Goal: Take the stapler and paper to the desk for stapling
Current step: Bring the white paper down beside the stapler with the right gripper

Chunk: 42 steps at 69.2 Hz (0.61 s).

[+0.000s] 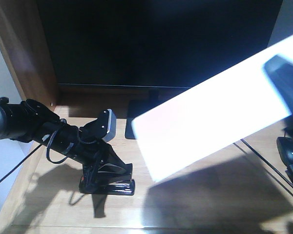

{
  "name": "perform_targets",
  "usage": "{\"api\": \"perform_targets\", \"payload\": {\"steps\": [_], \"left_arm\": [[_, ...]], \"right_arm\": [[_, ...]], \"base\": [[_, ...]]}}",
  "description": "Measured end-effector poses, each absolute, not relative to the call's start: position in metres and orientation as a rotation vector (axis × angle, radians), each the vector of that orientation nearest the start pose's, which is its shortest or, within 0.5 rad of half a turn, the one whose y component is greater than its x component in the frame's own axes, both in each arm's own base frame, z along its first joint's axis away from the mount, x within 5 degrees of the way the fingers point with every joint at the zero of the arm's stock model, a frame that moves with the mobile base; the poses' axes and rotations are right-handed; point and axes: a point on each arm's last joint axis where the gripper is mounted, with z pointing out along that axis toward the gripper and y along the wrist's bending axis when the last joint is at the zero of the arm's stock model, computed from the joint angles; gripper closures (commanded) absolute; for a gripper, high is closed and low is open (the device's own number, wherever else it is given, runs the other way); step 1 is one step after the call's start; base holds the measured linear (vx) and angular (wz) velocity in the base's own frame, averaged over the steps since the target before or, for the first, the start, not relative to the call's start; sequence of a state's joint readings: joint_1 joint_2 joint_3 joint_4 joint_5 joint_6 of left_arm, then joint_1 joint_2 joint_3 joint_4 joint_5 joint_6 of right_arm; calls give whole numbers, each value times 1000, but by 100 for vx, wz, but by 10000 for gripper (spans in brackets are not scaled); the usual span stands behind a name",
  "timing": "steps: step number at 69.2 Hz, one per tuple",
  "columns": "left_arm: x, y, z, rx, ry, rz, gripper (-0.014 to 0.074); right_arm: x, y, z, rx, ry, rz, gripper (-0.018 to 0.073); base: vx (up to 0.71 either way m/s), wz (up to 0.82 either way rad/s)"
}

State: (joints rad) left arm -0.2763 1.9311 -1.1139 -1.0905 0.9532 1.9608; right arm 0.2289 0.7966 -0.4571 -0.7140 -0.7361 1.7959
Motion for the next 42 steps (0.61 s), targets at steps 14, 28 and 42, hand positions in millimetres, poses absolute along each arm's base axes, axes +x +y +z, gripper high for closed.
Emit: {"api": "perform_targets", "payload": {"steps": [14,28,42], "left_arm": [[322,-160,162,1688,1789,-824,604],[322,-160,162,1688,1789,-824,605],[322,-160,162,1688,1789,-824,603]], "right_arm": [[156,92,313,194,1624,1593,560],[161,99,288,196,1830,1591,560],[155,101,255,209,1993,1561,560]], "base": [[0,0],[0,0],[0,0]]}}
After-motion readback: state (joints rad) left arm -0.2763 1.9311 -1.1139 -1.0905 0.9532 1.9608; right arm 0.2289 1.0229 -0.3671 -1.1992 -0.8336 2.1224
